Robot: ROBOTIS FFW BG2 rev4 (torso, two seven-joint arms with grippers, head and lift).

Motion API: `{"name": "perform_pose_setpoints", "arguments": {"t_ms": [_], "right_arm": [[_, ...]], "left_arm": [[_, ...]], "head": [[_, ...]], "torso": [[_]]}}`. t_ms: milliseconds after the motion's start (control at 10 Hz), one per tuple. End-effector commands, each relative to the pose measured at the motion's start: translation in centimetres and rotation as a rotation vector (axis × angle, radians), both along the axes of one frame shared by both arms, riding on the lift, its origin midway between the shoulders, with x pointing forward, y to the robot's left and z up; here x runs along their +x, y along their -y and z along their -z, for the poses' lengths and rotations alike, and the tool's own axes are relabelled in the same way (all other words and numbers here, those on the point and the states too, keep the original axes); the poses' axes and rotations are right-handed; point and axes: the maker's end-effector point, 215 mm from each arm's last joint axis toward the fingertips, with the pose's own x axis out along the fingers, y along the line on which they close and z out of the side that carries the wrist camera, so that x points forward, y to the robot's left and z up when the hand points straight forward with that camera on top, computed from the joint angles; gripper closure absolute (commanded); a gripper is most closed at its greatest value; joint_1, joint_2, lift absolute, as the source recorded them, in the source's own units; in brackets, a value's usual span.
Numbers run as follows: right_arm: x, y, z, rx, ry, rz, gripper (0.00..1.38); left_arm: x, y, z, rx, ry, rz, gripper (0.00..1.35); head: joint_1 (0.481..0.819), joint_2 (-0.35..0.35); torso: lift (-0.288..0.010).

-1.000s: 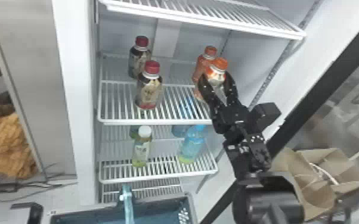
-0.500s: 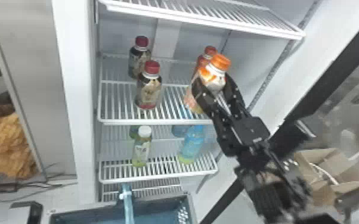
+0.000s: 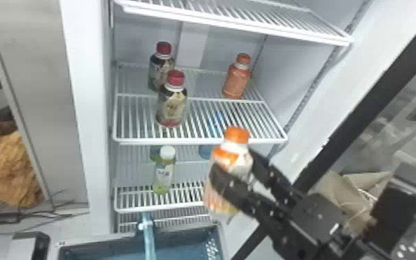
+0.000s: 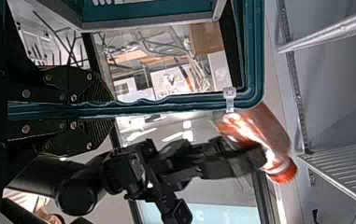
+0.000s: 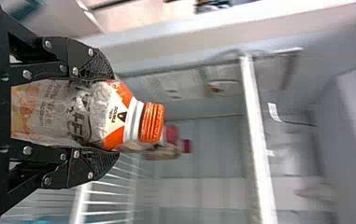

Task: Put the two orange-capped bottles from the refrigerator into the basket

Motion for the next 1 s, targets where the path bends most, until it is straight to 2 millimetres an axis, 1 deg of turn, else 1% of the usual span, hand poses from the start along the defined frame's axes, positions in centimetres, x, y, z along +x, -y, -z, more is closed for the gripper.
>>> {"name": "perform_pose_setpoints", "arguments": {"t_ms": [0, 100, 200, 400, 500, 600, 800, 900], "right_arm": [[-1.9, 0.5, 3.3, -0.032, -0.143, -0.019, 0.75], [-2.8, -0.1, 3.7, -0.03, -0.18, -0.049, 0.75], [-3.9, 0.0, 4.7, -0.045, -0.237, -0.075, 0.75], [-7.7, -0.2, 9.8, -0.039, -0.466, -0.115, 0.75], [-9.3, -0.3, 11.4, -0.03, -0.552, -0.125, 0.75], [-10.2, -0.9, 12.1, -0.012, -0.602, -0.138, 0.75], [-11.0, -1.6, 12.7, -0.003, -0.64, -0.16, 0.75], [-10.6, -1.8, 12.3, -0.001, -0.628, -0.169, 0.75]], "left_arm": [[-0.2, 0.1, 0.0, 0.005, 0.003, 0.011, 1.2], [-0.2, 0.1, 0.1, 0.005, 0.003, 0.011, 1.2], [-0.3, 0.2, 0.1, 0.005, 0.001, 0.015, 1.2], [-0.2, 0.1, 0.2, 0.008, 0.0, 0.011, 1.2], [-0.3, 0.1, 0.2, 0.011, -0.001, 0.012, 1.2], [-0.3, 0.1, 0.2, 0.011, -0.001, 0.012, 1.2], [-0.3, 0.1, 0.2, 0.009, 0.0, 0.013, 1.2], [-0.3, 0.1, 0.2, 0.008, 0.0, 0.012, 1.2]], "head": [[0.695, -0.35], [0.695, -0.35], [0.695, -0.35], [0.695, -0.35], [0.695, -0.35], [0.695, -0.35], [0.695, -0.35], [0.695, -0.35]], "torso": [[-0.04], [-0.04], [-0.04], [-0.04], [-0.04], [-0.04], [-0.04], [-0.04]]}}
